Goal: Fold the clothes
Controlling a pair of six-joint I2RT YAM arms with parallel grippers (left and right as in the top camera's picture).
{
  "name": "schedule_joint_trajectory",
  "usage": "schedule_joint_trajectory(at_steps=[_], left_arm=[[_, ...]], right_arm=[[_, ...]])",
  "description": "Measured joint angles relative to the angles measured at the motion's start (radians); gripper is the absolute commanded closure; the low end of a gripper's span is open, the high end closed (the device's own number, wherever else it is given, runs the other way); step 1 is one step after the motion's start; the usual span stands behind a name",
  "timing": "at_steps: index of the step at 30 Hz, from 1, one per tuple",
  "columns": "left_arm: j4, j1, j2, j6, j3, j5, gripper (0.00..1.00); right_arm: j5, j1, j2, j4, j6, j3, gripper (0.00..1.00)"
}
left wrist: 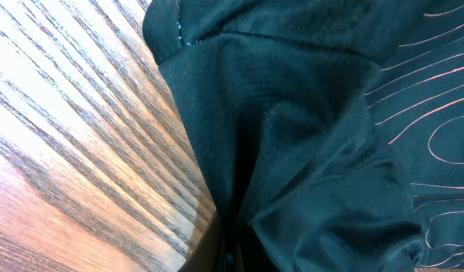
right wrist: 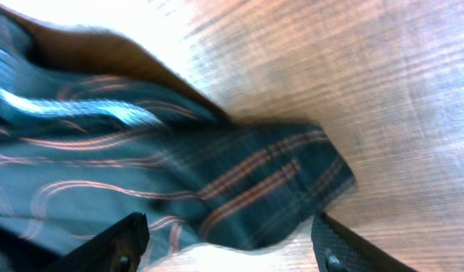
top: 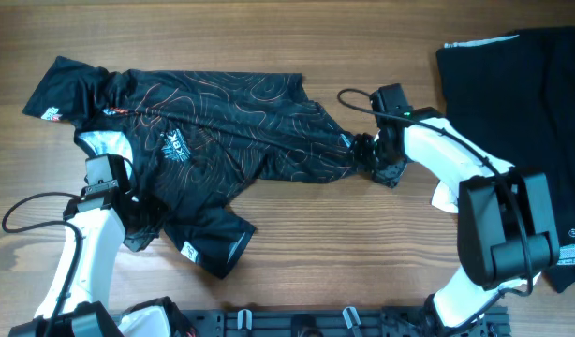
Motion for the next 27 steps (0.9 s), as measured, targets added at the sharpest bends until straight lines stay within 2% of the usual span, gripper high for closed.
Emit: schedule_joint_trajectory(at_steps=[4,5,6,8,9,14,17,22,25,27], left_arm=[[0.010,0.000,0.000,0.000,0.000,0.000,0.96],[0.010,0.000,0.000,0.000,0.000,0.000,0.96],[0.010,0.000,0.000,0.000,0.000,0.000,0.96],[0.010,0.000,0.000,0.000,0.000,0.000,0.96],[0.010,0.000,0.000,0.000,0.000,0.000,0.96],[0.010,0.000,0.000,0.008,-0.001,0.000,0.96],[-0.036,0.000,0.001,0.069,0.008,0.002,0.96],[-0.188,0.020,0.004,0.161,0.212,0.033,0.96],[-0.257,0.025,-0.002,0.194,0.282,0.130,0.96],[-0.292,0.025,-0.002,0.203,0.281,0.167,0.96]], right_arm=[[-0.074,-0.068,0.000,0.035,0.058,0.000,0.32],[-0.080,-0.080,0.001,0.050,0.069,0.000,0.37],[-0.087,-0.090,0.001,0.062,0.081,0.000,0.46],[-0.092,-0.100,0.001,0.068,0.096,0.000,0.85],[-0.093,-0.099,0.001,0.068,0.101,-0.001,0.96],[-0.092,-0.103,0.001,0.049,0.080,-0.001,0.96],[-0.080,-0.169,-0.003,-0.063,-0.004,0.054,0.96],[0.055,-0.299,-0.156,-0.203,-0.129,0.232,0.94],[0.127,-0.304,-0.245,-0.319,-0.179,0.248,0.94],[0.166,-0.303,-0.244,-0.327,-0.189,0.198,0.94]])
